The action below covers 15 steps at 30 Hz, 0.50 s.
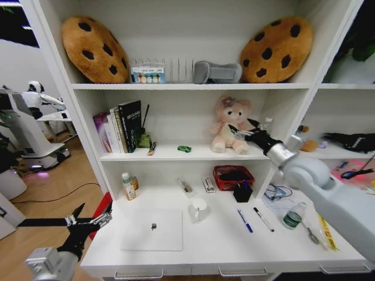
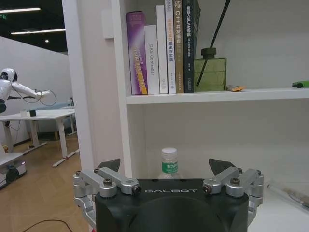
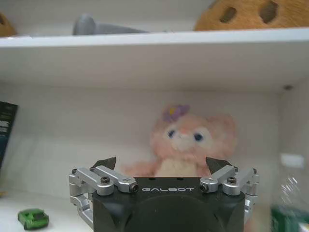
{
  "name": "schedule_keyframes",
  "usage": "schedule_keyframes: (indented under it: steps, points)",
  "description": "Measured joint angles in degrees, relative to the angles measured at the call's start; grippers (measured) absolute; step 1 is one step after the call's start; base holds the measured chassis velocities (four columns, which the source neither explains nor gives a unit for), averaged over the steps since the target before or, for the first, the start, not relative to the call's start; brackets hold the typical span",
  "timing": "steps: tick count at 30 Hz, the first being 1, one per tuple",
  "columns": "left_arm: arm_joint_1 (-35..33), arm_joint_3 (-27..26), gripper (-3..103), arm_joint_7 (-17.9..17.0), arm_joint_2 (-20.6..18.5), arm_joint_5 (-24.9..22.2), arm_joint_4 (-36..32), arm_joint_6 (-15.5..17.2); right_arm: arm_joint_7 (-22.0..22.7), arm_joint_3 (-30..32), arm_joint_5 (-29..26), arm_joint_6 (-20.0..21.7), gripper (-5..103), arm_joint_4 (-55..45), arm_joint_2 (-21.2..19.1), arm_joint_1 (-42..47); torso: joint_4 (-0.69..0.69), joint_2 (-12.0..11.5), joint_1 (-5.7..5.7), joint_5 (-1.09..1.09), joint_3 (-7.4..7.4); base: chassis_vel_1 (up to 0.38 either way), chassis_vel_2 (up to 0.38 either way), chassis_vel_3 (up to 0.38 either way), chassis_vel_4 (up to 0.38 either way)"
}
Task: Organize the objects on the table.
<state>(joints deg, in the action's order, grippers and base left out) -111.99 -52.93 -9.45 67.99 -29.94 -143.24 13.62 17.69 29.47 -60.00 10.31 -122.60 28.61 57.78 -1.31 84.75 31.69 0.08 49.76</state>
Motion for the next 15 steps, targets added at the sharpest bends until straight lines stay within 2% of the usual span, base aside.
schedule_keyframes:
  steps: [1, 2, 3, 5, 8, 9, 12, 13, 15]
  points:
    - [0.0, 0.0, 100, 0.0, 0.0, 0.0, 0.0, 0.0, 1.8, 2.1, 0.2, 0.7, 100, -1.4, 0.7, 2.8, 0.01, 0.0, 0.00, -0.04, 0.00, 0.000, 0.000, 0.000, 0.000]
    - [0.0, 0.0, 100, 0.0, 0.0, 0.0, 0.0, 0.0, 1.8, 2.1, 0.2, 0.7, 100, -1.4, 0.7, 2.8, 0.01, 0.0, 0.00, -0.04, 0.00, 0.000, 0.000, 0.000, 0.000]
    - [0.0, 0.0, 100, 0.0, 0.0, 0.0, 0.0, 0.0, 5.2, 6.1, 1.2, 2.2, 100, -3.9, 2.4, 8.4, 0.02, 0.0, 0.00, -0.12, -0.01, 0.000, 0.000, 0.000, 0.000]
    - [0.0, 0.0, 100, 0.0, 0.0, 0.0, 0.0, 0.0, 9.5, 9.0, 1.9, 5.2, 100, -6.1, 5.5, 15.2, 0.00, 0.0, 0.01, -0.06, 0.00, 0.000, 0.000, 0.000, 0.000]
    - [0.0, 0.0, 100, 0.0, 0.0, 0.0, 0.0, 0.0, 11.2, 9.5, 1.9, 6.2, 100, -6.5, 6.8, 17.4, 0.01, 0.0, 0.01, -0.08, 0.00, 0.000, 0.000, 0.000, 0.000]
    - [0.0, 0.0, 100, 0.0, 0.0, 0.0, 0.0, 0.0, 12.5, 10.3, 2.0, 7.2, 100, -6.7, 8.5, 20.5, 0.01, 0.0, 0.01, -0.08, 0.00, 0.000, 0.000, 0.000, 0.000]
    - [0.0, 0.0, 100, 0.0, 0.0, 0.0, 0.0, 0.0, 12.2, 11.8, 3.5, 7.7, 100, -5.1, 12.3, 26.8, 0.01, 0.0, 0.01, -0.09, 0.00, 0.000, 0.000, 0.000, 0.000]
    - [0.0, 0.0, 100, 0.0, 0.0, 0.0, 0.0, 0.0, 12.2, 11.8, 3.5, 7.7, 100, -5.1, 12.3, 26.8, 0.01, 0.0, 0.01, -0.09, 0.00, 0.000, 0.000, 0.000, 0.000]
    - [0.0, 0.0, 100, 0.0, 0.0, 0.0, 0.0, 0.0, 9.7, 11.7, 6.4, 6.4, 100, -1.6, 15.3, 30.8, 0.01, 0.0, 0.02, -0.08, 0.00, 0.000, 0.000, 0.000, 0.000]
